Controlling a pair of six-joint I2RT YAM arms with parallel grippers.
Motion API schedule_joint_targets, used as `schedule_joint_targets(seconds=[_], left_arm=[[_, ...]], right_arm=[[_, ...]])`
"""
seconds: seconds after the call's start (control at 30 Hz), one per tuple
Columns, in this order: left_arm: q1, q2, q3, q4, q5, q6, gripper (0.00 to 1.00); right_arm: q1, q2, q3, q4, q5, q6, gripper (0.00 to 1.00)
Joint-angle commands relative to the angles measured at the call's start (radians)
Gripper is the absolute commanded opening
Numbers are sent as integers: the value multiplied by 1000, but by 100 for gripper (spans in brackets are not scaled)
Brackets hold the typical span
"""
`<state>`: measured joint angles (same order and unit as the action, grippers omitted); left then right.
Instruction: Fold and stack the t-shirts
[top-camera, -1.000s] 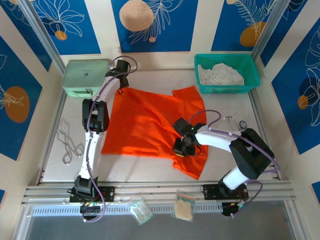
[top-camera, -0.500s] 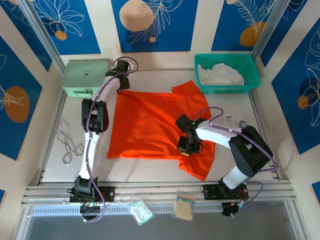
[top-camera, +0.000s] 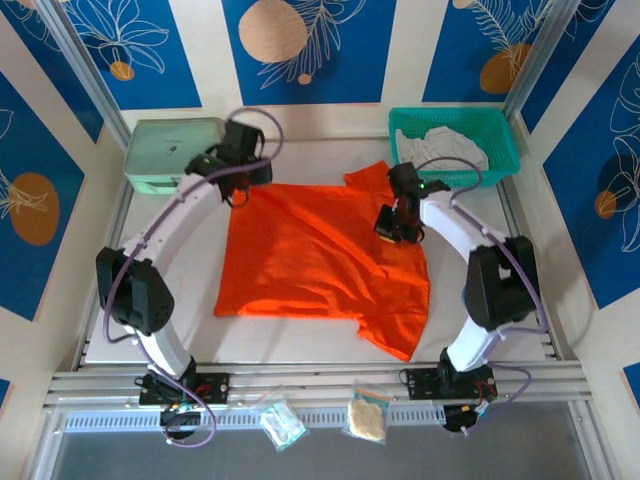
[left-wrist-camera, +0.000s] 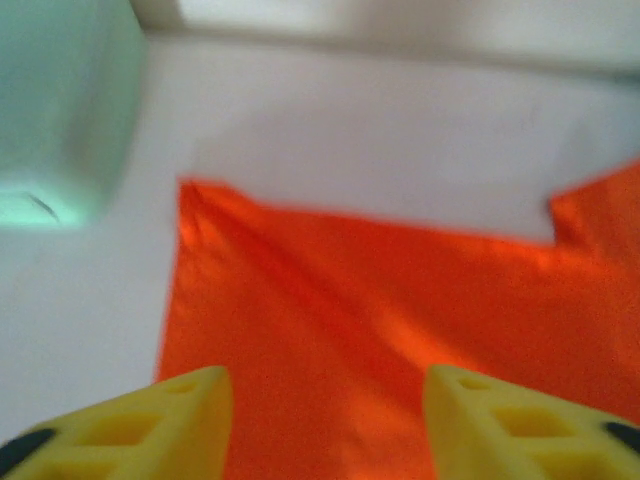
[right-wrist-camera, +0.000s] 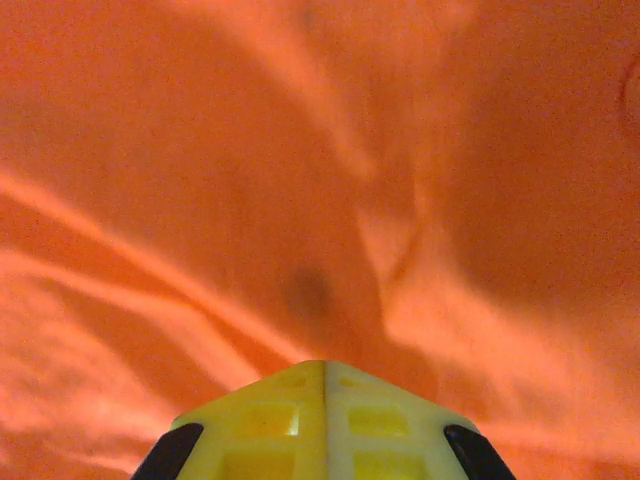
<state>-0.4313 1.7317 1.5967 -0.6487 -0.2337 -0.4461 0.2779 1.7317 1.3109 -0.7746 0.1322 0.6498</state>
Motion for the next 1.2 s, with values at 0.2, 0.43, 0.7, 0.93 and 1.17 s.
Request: schedule_joint_targets(seconds=[0.2,0.43,0.7,0.93,1.17], left_arm=[[-150,97,-488,160,103,-191,37],[-160,-19,-687,103,-12,-267,36],[-92,-172,-812,12,-117,-271,38],[-58,-149,-745,36,-122,-231,43],[-60,-79,-608,73,-66,-171,51]], right_arm=[[-40,359,309,-46,-25,-105,0],[-1,539,458,-73,-44,-38,0],[45,743,669,-141,-59,31,0],[31,798,783,-198,-26,49,0],[-11,727,722,-219,38,40,0]])
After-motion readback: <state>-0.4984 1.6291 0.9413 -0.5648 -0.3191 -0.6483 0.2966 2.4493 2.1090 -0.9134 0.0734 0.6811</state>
